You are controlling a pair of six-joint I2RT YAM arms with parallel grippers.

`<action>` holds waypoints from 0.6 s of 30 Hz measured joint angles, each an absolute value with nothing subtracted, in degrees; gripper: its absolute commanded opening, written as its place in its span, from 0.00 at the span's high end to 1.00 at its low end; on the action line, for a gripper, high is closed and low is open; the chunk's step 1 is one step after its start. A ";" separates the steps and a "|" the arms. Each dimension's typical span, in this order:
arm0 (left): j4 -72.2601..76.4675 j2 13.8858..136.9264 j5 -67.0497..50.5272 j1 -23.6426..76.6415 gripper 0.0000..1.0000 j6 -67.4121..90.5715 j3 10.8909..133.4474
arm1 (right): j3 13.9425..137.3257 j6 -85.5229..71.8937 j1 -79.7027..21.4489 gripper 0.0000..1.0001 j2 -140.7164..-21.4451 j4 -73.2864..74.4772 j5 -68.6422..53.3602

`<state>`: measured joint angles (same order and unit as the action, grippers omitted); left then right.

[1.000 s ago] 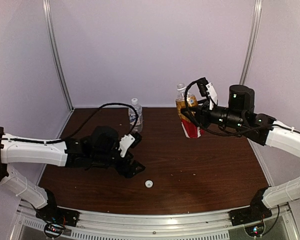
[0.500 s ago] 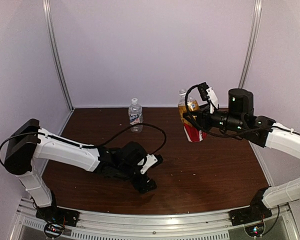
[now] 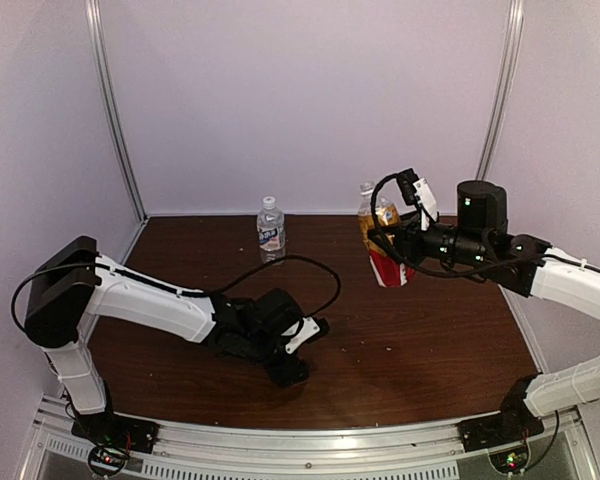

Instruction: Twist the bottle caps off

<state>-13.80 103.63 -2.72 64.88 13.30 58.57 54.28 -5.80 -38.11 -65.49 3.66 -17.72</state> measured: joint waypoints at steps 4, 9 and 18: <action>-14.46 104.16 -2.07 64.99 0.43 13.15 58.67 | 54.15 -5.82 -38.09 0.52 -65.49 3.66 -17.76; -14.90 105.16 -1.65 64.99 0.46 13.02 58.96 | 54.04 -5.82 -37.95 0.52 -65.52 3.66 -17.89; -14.74 105.97 0.51 64.99 0.57 12.91 59.70 | 54.04 -5.82 -37.89 0.52 -65.52 3.64 -18.02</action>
